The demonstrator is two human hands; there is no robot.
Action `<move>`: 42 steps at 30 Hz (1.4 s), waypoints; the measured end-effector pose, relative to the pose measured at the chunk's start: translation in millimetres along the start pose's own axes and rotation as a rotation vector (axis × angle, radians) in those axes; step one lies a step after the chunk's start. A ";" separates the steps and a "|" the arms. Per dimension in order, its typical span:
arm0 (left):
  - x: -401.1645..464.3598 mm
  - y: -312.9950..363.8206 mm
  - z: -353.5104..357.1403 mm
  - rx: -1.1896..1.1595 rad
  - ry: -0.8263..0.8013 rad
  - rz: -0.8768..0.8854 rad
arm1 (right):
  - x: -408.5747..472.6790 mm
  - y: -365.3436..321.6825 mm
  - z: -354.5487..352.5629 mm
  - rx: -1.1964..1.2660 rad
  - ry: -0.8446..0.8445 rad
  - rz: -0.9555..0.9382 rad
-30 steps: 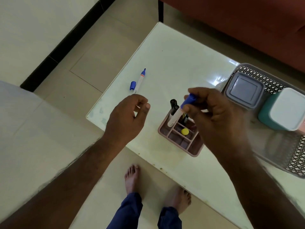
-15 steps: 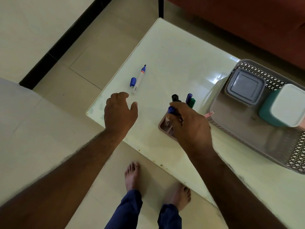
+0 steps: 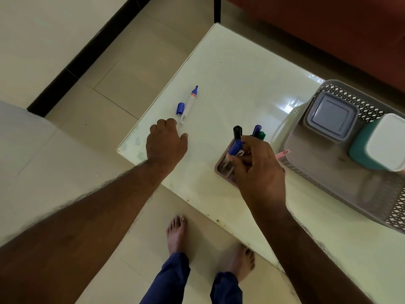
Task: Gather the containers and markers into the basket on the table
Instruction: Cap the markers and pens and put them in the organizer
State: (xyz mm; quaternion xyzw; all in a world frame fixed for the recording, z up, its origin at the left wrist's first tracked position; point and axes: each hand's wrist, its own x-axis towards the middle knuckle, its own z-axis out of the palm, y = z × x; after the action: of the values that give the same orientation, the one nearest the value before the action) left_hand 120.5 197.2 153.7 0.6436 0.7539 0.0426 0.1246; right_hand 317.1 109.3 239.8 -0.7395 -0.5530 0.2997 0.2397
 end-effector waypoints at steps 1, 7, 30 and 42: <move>1.7 0.4 -0.1 0.004 0.002 0.006 | 0.2 1.1 -0.3 0.006 0.013 0.012; 15.0 -2.6 4.2 -0.029 -0.009 0.014 | 0.3 0.2 -4.0 0.083 0.104 0.053; 90.1 -26.4 8.4 0.011 -0.088 0.418 | 110.8 -63.9 126.7 -0.251 -0.203 0.056; 82.9 -33.0 -7.9 -0.386 -0.043 0.106 | 123.1 -61.8 136.9 -0.234 -0.191 0.214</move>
State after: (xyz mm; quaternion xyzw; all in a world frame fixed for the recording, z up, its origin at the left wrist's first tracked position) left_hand 75.2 273.8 142.8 0.6474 0.6938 0.1792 0.2596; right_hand 204.1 247.8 163.7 -0.7852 -0.5224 0.3261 0.0652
